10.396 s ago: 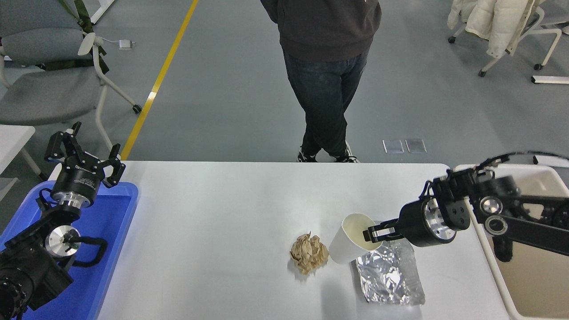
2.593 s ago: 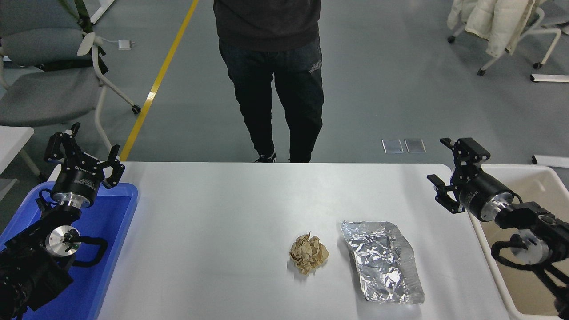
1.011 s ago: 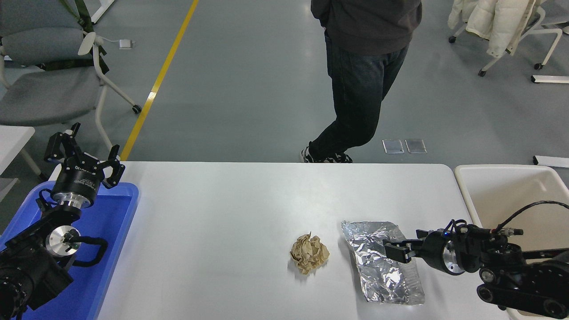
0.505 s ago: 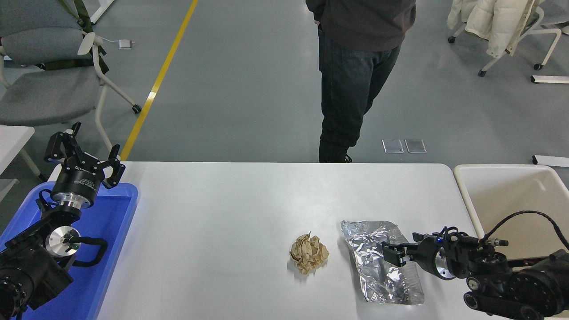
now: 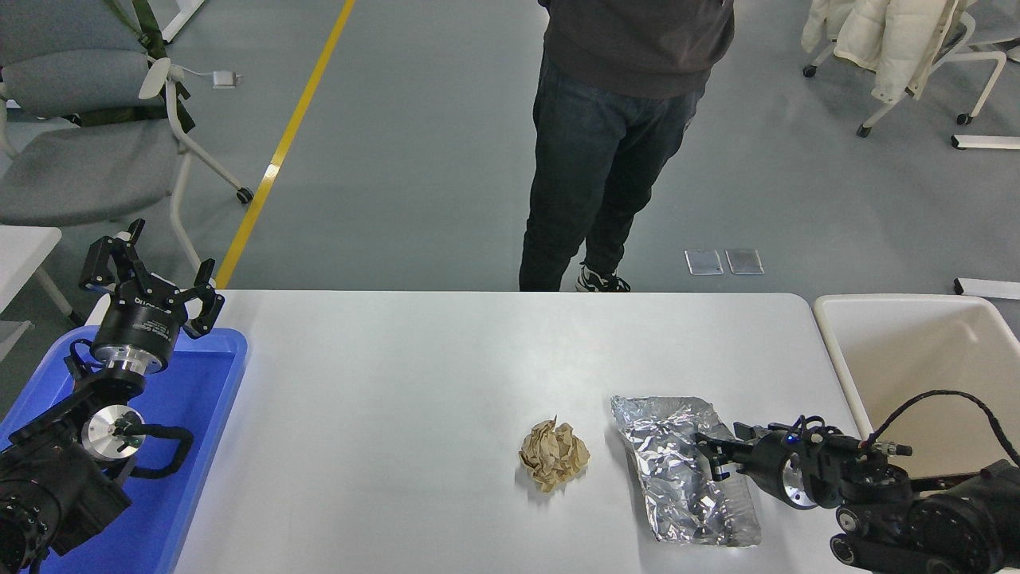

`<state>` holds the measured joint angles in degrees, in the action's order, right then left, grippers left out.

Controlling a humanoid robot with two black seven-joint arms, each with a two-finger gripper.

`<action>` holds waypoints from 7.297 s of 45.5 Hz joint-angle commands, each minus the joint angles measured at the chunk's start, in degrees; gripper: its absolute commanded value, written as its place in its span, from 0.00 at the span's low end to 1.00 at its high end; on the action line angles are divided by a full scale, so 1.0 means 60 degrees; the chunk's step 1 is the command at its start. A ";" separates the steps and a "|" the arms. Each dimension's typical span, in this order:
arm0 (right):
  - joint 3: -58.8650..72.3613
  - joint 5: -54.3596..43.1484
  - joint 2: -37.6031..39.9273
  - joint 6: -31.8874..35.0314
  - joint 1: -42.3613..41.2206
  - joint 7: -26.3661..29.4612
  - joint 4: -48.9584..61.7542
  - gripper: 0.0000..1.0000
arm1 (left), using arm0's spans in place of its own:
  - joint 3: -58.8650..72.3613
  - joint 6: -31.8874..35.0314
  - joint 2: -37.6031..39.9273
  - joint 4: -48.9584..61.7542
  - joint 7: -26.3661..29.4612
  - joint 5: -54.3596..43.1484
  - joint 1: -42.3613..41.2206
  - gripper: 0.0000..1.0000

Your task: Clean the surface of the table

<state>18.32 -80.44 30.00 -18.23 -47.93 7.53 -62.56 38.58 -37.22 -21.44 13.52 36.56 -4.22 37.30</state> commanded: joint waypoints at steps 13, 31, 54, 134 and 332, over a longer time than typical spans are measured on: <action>-0.0095 0.0179 -0.0049 0.0021 0.0020 -0.0273 0.0158 0.00 | 0.0000 -0.0007 0.0000 0.0003 0.0000 0.0000 0.0009 1.00; -0.0534 0.0590 0.0917 0.0006 -0.0405 -0.0595 -0.0998 0.00 | 0.0000 -0.0007 0.0000 0.0003 0.0000 0.0000 0.0009 1.00; -0.0622 0.1014 0.3992 0.0620 -0.2001 -0.0595 -0.4280 0.00 | 0.0000 -0.0007 0.0000 -0.0011 0.0000 0.0000 -0.0006 1.00; -0.2028 0.3884 0.7130 0.1589 -0.0568 -0.1782 -0.0620 0.00 | 0.0000 -0.0007 0.0000 -0.0011 0.0000 0.0000 -0.0006 1.00; -1.5285 0.7812 -0.3242 0.3829 0.4780 -0.5634 0.1930 1.00 | 0.0000 0.0007 0.0000 -0.0011 0.0000 0.0000 -0.0006 1.00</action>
<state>-73.42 -32.65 12.44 5.05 -18.28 -24.87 -51.68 38.58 -37.16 -21.45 13.48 36.56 -4.22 37.26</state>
